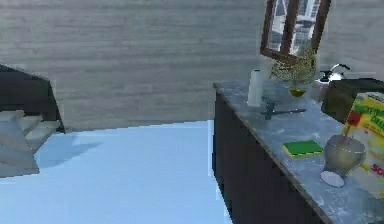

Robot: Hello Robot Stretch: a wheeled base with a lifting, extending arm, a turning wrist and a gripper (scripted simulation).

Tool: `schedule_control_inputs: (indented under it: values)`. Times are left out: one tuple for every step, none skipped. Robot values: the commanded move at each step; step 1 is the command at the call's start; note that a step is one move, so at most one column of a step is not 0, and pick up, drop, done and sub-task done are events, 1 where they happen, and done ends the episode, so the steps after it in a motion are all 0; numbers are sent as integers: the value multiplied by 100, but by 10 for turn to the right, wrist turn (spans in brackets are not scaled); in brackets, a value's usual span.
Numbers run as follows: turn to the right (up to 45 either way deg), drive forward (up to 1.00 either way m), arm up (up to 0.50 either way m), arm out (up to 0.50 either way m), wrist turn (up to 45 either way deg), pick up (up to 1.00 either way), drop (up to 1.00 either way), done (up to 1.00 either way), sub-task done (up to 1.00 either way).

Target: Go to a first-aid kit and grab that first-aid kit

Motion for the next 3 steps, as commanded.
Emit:
schedule_control_inputs:
  values:
    - [450, 0, 0, 0, 0, 0, 0, 0, 0]
    - [270, 0, 0, 0, 0, 0, 0, 0, 0]
    - [0, 90, 0, 0, 0, 0, 0, 0, 0]
